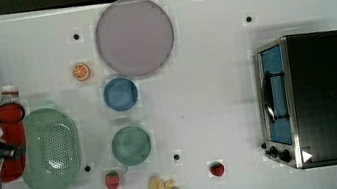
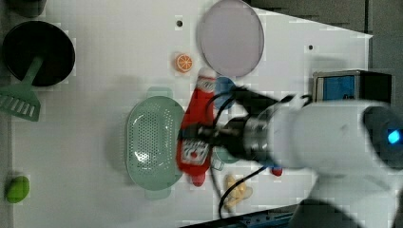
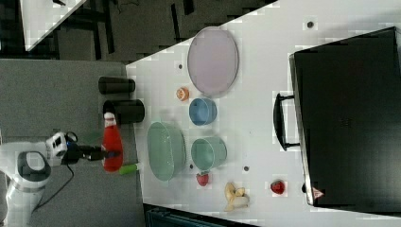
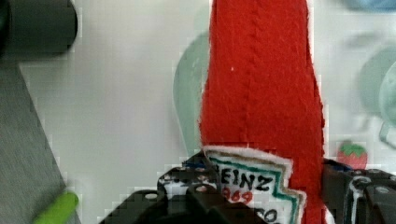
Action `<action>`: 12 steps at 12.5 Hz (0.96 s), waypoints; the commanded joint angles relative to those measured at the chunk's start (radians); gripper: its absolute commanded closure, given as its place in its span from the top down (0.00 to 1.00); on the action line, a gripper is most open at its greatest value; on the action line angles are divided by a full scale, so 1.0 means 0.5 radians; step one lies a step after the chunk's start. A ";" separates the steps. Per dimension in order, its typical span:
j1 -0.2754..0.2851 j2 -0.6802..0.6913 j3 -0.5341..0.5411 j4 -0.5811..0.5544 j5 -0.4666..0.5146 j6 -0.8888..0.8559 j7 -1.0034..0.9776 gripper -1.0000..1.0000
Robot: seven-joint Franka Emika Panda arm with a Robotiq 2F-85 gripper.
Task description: Pick ketchup from strainer and place it on the table
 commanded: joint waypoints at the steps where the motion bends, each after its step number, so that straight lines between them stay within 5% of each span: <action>1: -0.238 0.040 -0.190 0.187 0.013 -0.113 -0.125 0.60; 7: -0.441 0.035 -0.547 0.231 -0.001 -0.137 -0.755 0.60; 12: -0.488 0.034 -0.874 0.151 -0.039 -0.138 -1.098 0.60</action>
